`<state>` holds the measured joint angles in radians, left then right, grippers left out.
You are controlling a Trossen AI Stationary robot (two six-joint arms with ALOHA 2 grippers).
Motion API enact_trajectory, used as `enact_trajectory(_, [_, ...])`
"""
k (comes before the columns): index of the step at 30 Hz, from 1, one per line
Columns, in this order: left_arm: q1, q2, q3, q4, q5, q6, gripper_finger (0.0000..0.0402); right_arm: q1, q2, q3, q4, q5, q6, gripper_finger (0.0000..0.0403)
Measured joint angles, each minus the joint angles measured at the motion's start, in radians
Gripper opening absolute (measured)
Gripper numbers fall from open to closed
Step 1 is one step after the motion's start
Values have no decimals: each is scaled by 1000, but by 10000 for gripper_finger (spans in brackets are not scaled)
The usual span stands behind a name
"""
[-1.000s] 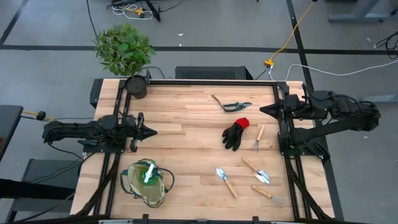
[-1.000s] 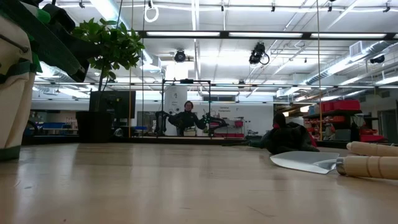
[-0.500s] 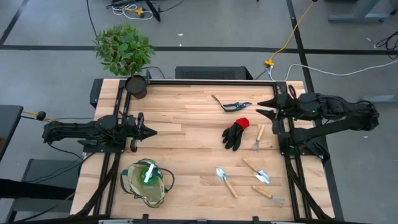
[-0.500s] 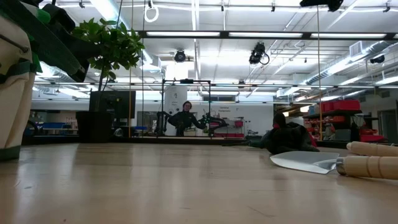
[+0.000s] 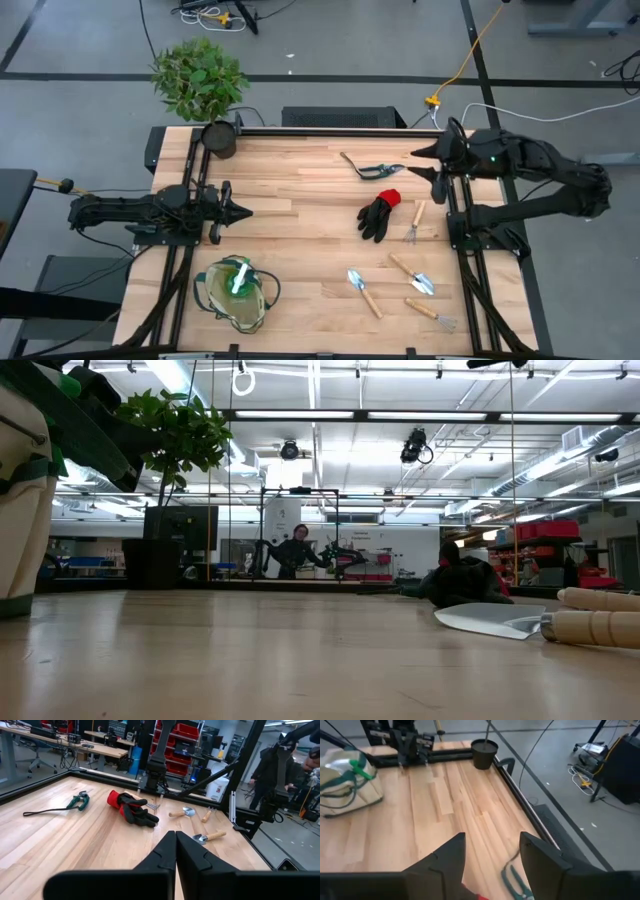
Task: Pick & Place Garden tools in Gardening bag
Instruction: Put the shear scissors into the gardening bag
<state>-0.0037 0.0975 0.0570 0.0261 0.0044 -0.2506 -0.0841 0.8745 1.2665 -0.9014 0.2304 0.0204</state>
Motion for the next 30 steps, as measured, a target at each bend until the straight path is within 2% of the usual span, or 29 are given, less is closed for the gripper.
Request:
enact_trajectory(8, [0,0,0,0,0,0,14,-129,100,97,-98,-92,-112,180])
enact_trajectory(15, [0,0,0,0,0,0,12,-243,179,99,-147,-164,-244,180])
enact_trajectory(25, [0,0,0,0,0,-1,12,-394,339,99,-156,-175,-454,180])
enact_trajectory(30, [0,0,0,0,0,-10,12,-452,428,99,-156,-241,-505,180])
